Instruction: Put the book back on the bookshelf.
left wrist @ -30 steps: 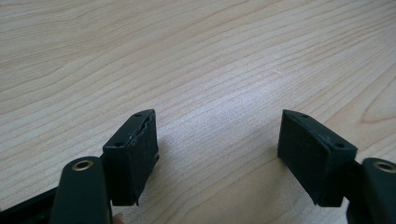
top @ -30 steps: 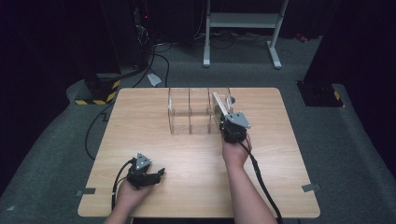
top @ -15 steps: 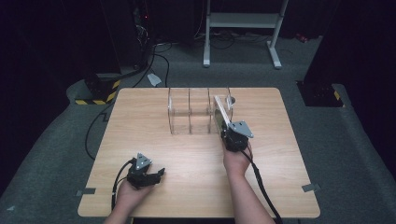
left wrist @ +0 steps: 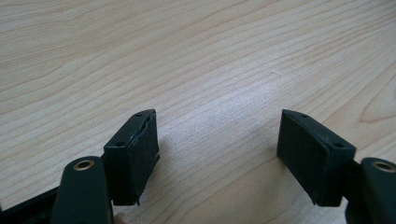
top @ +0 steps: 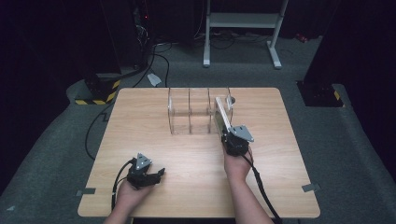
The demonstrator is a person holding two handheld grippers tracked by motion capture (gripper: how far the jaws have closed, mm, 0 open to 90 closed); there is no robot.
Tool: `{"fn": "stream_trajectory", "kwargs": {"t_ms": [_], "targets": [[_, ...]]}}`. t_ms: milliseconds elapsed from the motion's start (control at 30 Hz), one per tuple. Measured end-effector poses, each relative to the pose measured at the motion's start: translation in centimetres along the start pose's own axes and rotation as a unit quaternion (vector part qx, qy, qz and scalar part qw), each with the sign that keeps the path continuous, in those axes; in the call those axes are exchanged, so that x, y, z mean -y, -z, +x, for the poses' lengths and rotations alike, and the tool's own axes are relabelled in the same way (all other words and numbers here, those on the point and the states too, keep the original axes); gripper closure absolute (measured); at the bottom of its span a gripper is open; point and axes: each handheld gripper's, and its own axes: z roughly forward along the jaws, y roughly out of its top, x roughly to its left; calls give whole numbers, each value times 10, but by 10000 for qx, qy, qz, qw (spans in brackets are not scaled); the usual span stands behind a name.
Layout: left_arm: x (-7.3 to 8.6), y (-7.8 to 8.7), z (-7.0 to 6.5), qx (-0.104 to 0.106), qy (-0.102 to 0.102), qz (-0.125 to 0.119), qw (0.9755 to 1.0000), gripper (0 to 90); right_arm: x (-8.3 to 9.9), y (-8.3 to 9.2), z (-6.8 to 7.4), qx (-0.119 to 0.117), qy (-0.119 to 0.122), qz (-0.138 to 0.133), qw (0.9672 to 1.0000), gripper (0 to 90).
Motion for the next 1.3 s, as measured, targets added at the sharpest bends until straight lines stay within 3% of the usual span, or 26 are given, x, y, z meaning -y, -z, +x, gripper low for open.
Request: {"fn": "stream_trajectory", "kwargs": {"t_ms": [333, 500, 600, 933, 1033, 1300], "targets": [[0, 0, 0, 11, -6, -3, 10000, 293, 4, 2, 0, 14, 13, 44, 10000, 735], [0, 0, 0, 15, -6, -4, 10000, 293, -2, 0, -1, 20, 39, 54, 10000, 677], [0, 0, 0, 16, -3, -3, 10000, 293, -5, -2, 0, 23, 22, 112, 9999, 746], [0, 0, 0, 16, -6, -2, 10000, 293, -18, -5, 9, 104, 268, -90, 9995, 759], [0, 0, 0, 17, -10, -2, 10000, 293, -26, -9, 10, 195, 340, -130, 9991, 759], [0, 0, 0, 21, -5, -7, 10000, 293, -30, -29, 7, 346, 168, 18, 9993, 758]]}}
